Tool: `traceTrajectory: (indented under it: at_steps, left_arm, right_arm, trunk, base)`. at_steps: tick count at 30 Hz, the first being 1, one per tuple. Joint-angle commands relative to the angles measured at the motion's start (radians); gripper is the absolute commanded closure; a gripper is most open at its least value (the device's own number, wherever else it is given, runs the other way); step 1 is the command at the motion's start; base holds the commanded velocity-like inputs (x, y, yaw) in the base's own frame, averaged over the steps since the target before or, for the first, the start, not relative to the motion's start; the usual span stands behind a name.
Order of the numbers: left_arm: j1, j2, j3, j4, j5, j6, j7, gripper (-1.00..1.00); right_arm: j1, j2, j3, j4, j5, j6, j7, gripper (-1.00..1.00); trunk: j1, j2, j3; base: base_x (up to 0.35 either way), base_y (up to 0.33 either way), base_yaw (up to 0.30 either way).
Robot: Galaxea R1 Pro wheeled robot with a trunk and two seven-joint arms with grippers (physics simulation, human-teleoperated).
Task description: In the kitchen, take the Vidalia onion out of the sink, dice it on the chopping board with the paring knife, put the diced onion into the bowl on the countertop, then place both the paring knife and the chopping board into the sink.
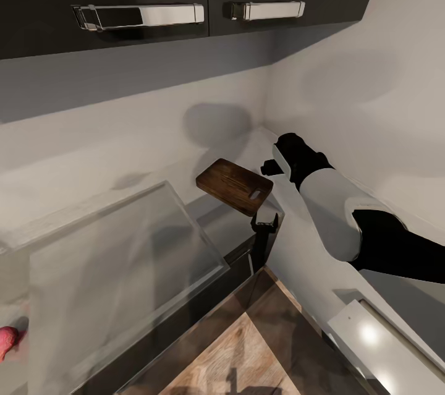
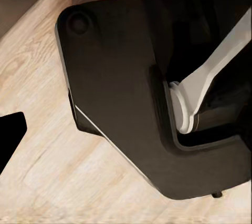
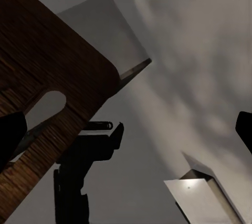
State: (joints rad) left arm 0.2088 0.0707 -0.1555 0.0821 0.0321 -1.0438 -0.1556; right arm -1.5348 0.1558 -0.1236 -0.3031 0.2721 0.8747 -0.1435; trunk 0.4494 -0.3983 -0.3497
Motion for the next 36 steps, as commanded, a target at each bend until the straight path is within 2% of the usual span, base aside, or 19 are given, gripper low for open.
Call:
traceTrajectory:
  at_steps: [1,5,7,8,9,11,12,14,15,17,19,24,26,27,30,32,36]
  left_arm:
    - [0.020,-0.003,0.000,0.001,0.003,-0.003,-0.004,-1.00]
    - [0.096,-0.012,0.000,-0.001,-0.044,-0.003,-0.004,-1.00]
    - [0.113,-0.013,0.001,-0.011,-0.057,-0.003,-0.002,-1.00]
    - [0.117,-0.014,0.003,-0.029,-0.058,-0.003,0.004,-1.00]
    - [0.120,-0.014,0.005,-0.083,-0.058,-0.003,0.033,-1.00]
    - [0.122,-0.016,0.005,-0.162,-0.058,-0.003,0.113,-1.00]
    - [0.123,-0.017,0.005,-0.240,-0.060,-0.003,0.225,-1.00]
    - [0.124,-0.018,0.003,-0.342,-0.064,-0.003,0.384,-1.00]
    - [0.124,-0.018,0.002,-0.409,-0.065,-0.003,0.454,-1.00]
    - [0.124,-0.018,0.001,-0.537,-0.067,-0.003,0.543,-1.00]
    - [0.124,-0.018,0.000,-0.599,-0.067,-0.003,0.569,-1.00]
    - [0.124,-0.019,-0.005,-0.647,-0.080,-0.003,0.583,-1.00]
    - [0.124,-0.018,-0.022,-0.646,-0.099,-0.003,0.584,-1.00]
    - [0.124,-0.017,-0.061,-0.630,-0.128,-0.003,0.585,-1.00]
    - [0.124,-0.016,-0.123,-0.595,-0.164,-0.003,0.586,-1.00]
    - [0.124,-0.015,-0.143,-0.574,-0.180,-0.003,0.587,-1.00]
    - [0.124,-0.010,-0.153,-0.537,-0.186,-0.003,0.586,-1.00]
  right_arm:
    - [-0.001,0.001,-0.008,-0.001,0.005,0.003,-0.002,-1.00]
    - [-0.001,0.001,-0.008,-0.001,0.006,0.003,-0.002,-1.00]
    - [-0.001,0.001,-0.008,-0.001,0.006,0.003,-0.002,-1.00]
    - [-0.001,0.001,-0.008,-0.001,0.006,0.003,-0.002,-1.00]
    - [-0.001,0.002,-0.008,-0.001,0.006,0.003,-0.002,-1.00]
    - [-0.001,0.003,-0.008,-0.001,0.006,0.003,-0.003,-1.00]
    - [-0.001,0.003,-0.008,-0.001,0.006,0.003,-0.003,-1.00]
    - [-0.001,0.002,-0.008,-0.001,0.006,0.003,-0.003,-1.00]
    - [-0.001,0.002,-0.008,-0.001,0.006,0.002,-0.003,-1.00]
    - [-0.001,0.002,-0.008,-0.001,0.006,0.002,-0.002,-1.00]
    - [-0.001,0.002,-0.008,-0.001,0.006,0.001,-0.002,-1.00]
    - [-0.001,0.005,-0.008,-0.001,0.006,0.001,-0.002,-1.00]
    - [-0.001,0.005,-0.008,-0.001,0.006,0.001,-0.002,-1.00]
    - [-0.001,0.005,-0.008,-0.001,0.006,0.001,-0.002,-1.00]
    - [-0.001,0.005,-0.008,-0.001,0.006,0.001,-0.002,-1.00]
    - [-0.001,0.005,-0.008,-0.001,0.006,0.001,-0.002,-1.00]
    - [-0.001,0.005,-0.008,-0.001,0.006,0.001,-0.002,-1.00]
  trunk:
    - [0.001,-0.002,-0.001]
    - [0.001,-0.002,-0.001]
    - [0.001,-0.002,-0.001]
    - [0.001,-0.002,-0.001]
    - [0.001,-0.002,-0.001]
    - [0.001,-0.002,-0.001]
    - [0.001,-0.002,-0.001]
    - [0.001,-0.002,-0.001]
    - [0.001,-0.002,-0.001]
    - [0.001,-0.002,-0.001]
    - [0.001,-0.002,-0.001]
    - [0.001,-0.002,-0.001]
    - [0.001,-0.002,-0.001]
    - [0.001,-0.002,-0.001]
    - [0.001,-0.002,-0.001]
    - [0.001,-0.002,-0.001]
    - [0.001,-0.002,-0.001]
  base:
    - [0.000,0.000,0.000]
    - [0.000,0.000,0.000]
    - [0.000,0.000,0.000]
    - [0.000,0.000,0.000]
    - [0.000,0.000,0.000]
    - [0.000,0.000,0.000]
    - [0.000,0.000,0.000]
    - [0.000,0.000,0.000]
    - [0.000,-0.005,0.000]
    - [0.000,-0.050,0.000]
    - [0.000,-0.110,0.000]
    - [0.000,-0.059,0.000]
    - [0.000,-0.012,0.000]
    - [0.000,-0.004,0.000]
    - [0.000,-0.002,0.000]
    - [0.000,0.000,0.000]
    - [0.000,0.000,0.000]
